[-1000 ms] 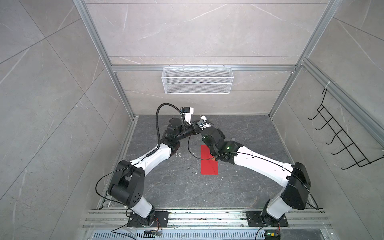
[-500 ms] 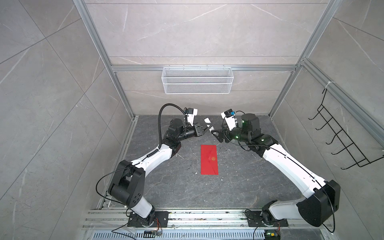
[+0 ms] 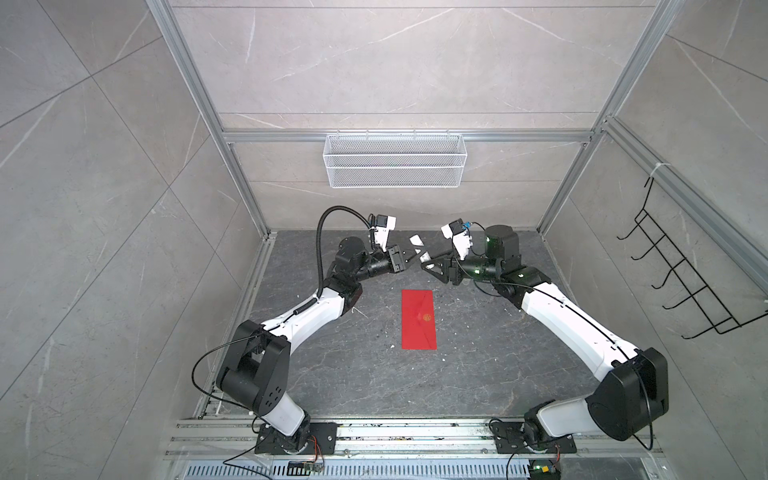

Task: Place the letter into the envelope and seal it

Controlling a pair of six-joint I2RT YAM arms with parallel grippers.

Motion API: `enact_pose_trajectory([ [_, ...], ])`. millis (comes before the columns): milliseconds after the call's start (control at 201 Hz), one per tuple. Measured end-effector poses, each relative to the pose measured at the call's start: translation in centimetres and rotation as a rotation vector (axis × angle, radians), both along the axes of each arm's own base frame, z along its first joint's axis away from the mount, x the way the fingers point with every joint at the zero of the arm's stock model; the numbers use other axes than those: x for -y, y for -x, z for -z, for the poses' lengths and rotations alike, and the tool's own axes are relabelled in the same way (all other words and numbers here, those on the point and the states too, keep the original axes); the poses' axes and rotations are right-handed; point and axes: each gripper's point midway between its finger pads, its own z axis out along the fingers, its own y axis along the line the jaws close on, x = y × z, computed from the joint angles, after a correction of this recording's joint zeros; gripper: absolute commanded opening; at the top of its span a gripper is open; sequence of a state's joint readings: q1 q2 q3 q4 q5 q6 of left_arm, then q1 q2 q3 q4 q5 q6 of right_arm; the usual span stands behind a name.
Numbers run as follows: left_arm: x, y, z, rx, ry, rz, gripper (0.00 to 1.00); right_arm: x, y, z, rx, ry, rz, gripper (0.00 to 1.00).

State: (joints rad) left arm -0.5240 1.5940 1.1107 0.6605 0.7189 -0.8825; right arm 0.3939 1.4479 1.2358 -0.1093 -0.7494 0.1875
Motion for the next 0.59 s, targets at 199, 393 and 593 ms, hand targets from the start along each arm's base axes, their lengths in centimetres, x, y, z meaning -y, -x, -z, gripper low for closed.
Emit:
enact_pose_trajectory([
  [199,0.02,0.11,-0.12,-0.002,0.005,0.007,0.00,-0.16,-0.09,-0.20,-0.004,-0.018,-0.007,0.13],
  [393,0.00,0.13,-0.42,0.011,0.013,0.007,0.11,-0.30,-0.12,-0.44,-0.010,-0.042,-0.008,0.05],
  [593,-0.08,-0.05,-0.92,0.027,0.028,-0.005,0.35,-0.55,-0.13,-0.83,-0.019,-0.089,-0.012,0.03],
])
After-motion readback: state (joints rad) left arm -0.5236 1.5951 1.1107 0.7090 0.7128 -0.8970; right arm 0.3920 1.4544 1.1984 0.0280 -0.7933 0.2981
